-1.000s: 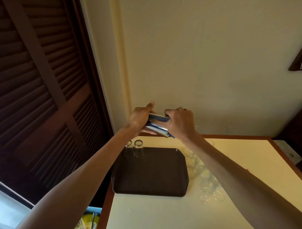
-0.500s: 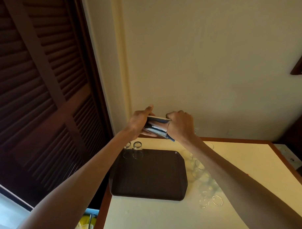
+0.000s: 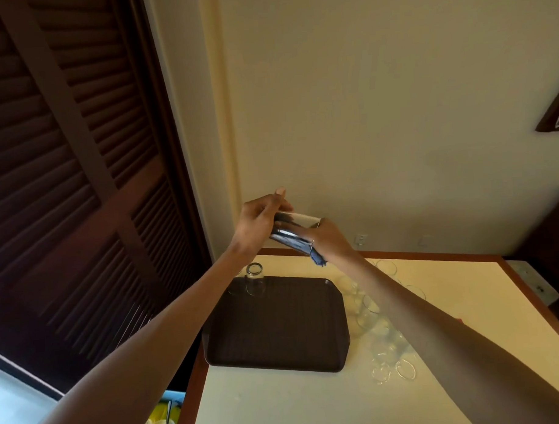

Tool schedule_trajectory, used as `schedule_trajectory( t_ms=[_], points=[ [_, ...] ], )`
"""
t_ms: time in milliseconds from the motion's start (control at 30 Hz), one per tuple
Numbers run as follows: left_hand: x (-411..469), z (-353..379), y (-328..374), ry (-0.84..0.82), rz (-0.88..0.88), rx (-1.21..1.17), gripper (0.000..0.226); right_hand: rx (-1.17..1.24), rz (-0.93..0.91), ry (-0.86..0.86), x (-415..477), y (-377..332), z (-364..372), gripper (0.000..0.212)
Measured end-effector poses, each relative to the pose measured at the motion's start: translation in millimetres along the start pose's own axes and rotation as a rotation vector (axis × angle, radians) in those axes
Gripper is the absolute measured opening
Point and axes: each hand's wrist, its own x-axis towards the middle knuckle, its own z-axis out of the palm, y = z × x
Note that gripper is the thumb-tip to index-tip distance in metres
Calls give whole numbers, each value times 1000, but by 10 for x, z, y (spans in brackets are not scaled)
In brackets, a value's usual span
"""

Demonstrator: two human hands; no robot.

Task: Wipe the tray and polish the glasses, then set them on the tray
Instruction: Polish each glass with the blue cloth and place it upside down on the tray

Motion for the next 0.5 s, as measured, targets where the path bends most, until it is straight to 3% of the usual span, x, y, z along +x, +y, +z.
schedule_trajectory(
  t_ms=[67, 100, 200, 267, 400, 433, 500],
  points=[
    [25, -19, -1, -117, -185, -72, 47, -558, -208, 227, -10, -66, -121, 18],
    [24, -19, 3, -150, -254, -88, 50, -703, -290, 314, -34, -112, -170, 17],
    [38, -11, 2, -101, -220, 5, 62, -760, -354, 355, 5, -84, -164, 28],
    [31, -14, 8, -28, -95, 94, 63, -527, -273, 298, 57, 0, -42, 29],
    [5, -7, 29, 49, 100, 134, 49, 637, 200, -215, -85, -63, 111, 35],
    [-7, -4, 22, 56, 127, 127, 45, 732, 283, -293, -91, -51, 146, 38],
    [-12, -17, -19, 55, 138, 109, 39, 664, 299, -298, -19, 14, 189, 38]
  ],
)
